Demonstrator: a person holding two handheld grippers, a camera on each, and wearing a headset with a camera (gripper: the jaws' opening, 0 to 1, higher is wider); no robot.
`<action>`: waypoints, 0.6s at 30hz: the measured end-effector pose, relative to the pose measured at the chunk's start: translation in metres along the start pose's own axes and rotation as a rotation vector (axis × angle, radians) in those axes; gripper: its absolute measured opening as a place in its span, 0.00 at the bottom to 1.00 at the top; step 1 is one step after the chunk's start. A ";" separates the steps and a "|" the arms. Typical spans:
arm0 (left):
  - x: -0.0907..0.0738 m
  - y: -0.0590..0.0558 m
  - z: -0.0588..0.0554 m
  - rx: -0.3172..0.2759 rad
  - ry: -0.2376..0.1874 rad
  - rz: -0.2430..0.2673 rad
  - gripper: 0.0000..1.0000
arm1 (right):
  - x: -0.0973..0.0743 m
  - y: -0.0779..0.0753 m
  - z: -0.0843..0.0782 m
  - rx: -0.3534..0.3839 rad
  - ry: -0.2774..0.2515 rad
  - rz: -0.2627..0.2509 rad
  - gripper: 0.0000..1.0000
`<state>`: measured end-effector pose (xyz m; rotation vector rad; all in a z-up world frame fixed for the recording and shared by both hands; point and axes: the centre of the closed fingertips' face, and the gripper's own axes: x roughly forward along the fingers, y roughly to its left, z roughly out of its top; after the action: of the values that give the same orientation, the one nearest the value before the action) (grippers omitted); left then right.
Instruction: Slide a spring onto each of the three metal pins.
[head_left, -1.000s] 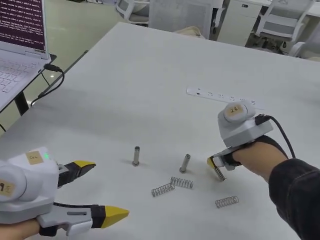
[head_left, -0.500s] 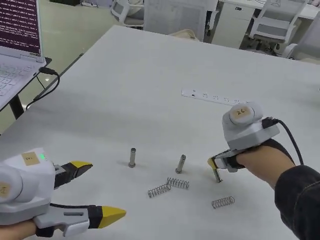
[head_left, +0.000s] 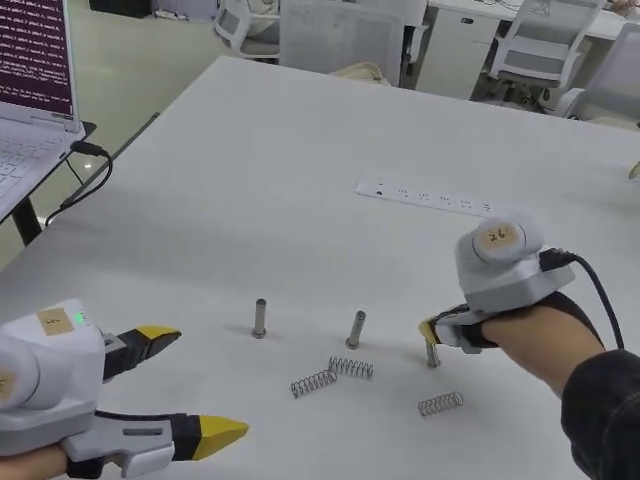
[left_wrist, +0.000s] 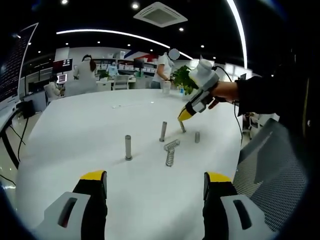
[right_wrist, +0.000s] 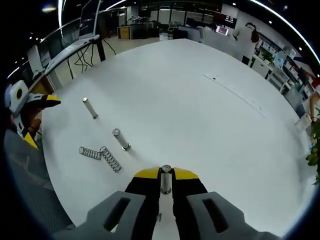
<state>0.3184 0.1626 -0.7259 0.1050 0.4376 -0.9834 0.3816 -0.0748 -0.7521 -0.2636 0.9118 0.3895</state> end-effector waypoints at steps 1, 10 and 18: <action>0.000 0.000 0.000 0.000 0.000 0.000 0.76 | -0.001 0.000 0.000 0.002 -0.005 0.000 0.05; 0.000 -0.001 0.000 0.003 0.000 -0.003 0.76 | -0.009 -0.001 -0.007 0.018 -0.040 -0.003 0.05; 0.001 -0.001 0.000 0.003 0.000 -0.005 0.76 | -0.014 -0.001 -0.014 0.022 -0.059 -0.007 0.05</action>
<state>0.3179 0.1619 -0.7265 0.1071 0.4367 -0.9889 0.3643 -0.0836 -0.7486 -0.2342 0.8568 0.3788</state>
